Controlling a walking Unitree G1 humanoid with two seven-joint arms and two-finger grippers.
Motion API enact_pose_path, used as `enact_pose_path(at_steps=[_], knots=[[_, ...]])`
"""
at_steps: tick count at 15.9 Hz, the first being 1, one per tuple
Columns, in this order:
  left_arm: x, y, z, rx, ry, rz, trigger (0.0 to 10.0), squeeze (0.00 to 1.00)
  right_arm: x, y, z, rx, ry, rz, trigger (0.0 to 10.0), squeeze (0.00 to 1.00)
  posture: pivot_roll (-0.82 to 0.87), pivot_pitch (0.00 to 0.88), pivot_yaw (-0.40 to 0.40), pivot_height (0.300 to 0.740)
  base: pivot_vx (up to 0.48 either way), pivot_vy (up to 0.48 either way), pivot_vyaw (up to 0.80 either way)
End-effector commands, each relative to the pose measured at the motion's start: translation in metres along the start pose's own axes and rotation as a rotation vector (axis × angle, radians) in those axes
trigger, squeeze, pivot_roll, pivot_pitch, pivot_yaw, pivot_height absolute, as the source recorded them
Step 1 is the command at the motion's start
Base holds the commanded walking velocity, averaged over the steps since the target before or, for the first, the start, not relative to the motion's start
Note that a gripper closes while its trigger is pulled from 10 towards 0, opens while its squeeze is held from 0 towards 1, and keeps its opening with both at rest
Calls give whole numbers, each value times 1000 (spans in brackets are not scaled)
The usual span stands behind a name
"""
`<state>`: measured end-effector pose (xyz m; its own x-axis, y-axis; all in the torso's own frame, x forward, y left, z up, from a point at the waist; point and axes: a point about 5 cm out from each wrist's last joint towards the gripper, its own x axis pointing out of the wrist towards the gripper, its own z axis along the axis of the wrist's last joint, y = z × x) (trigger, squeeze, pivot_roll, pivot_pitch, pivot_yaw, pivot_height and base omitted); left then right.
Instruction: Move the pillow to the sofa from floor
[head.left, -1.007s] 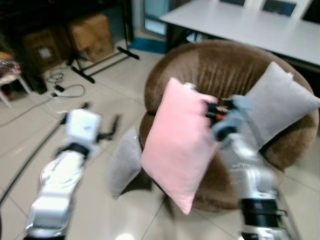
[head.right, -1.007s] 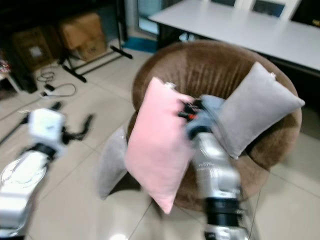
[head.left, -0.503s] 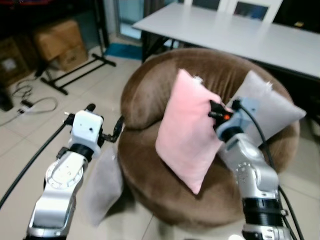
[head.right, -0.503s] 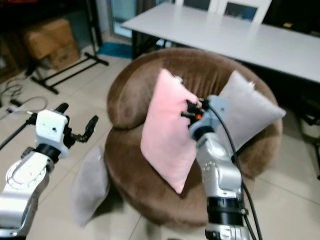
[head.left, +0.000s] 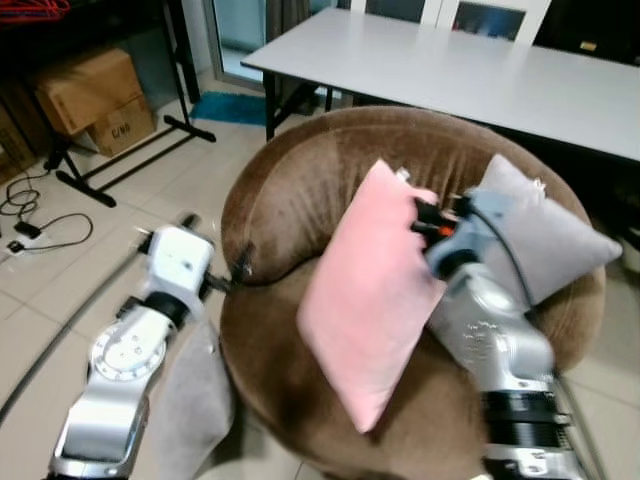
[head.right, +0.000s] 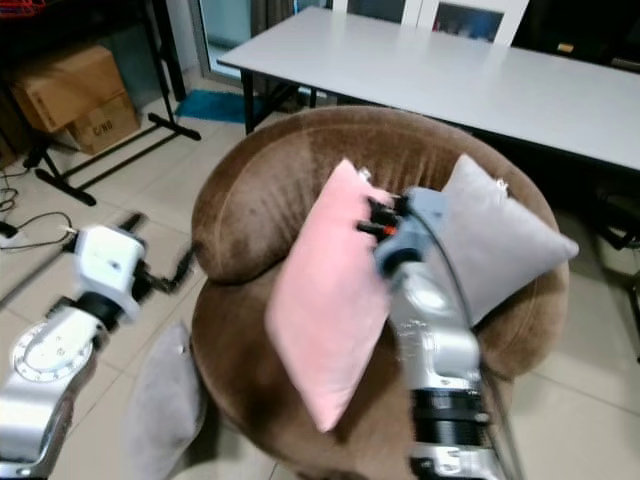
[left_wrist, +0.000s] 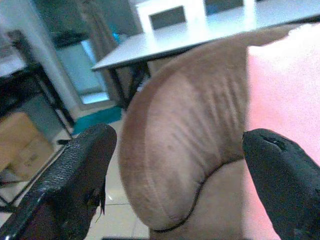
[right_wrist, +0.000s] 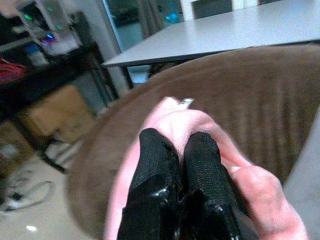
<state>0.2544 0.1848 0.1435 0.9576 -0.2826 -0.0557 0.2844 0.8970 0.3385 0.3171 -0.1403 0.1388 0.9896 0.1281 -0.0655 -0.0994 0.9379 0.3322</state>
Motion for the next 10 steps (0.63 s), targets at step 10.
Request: enact_pose_path(at_steps=[10], knots=[[-13, -12, -9, 66, 98, -360, 10000, 0, 34, 35, 11, 87, 33, 90, 10000, 0, -68, 0, -34, 740, 0, 0, 0]])
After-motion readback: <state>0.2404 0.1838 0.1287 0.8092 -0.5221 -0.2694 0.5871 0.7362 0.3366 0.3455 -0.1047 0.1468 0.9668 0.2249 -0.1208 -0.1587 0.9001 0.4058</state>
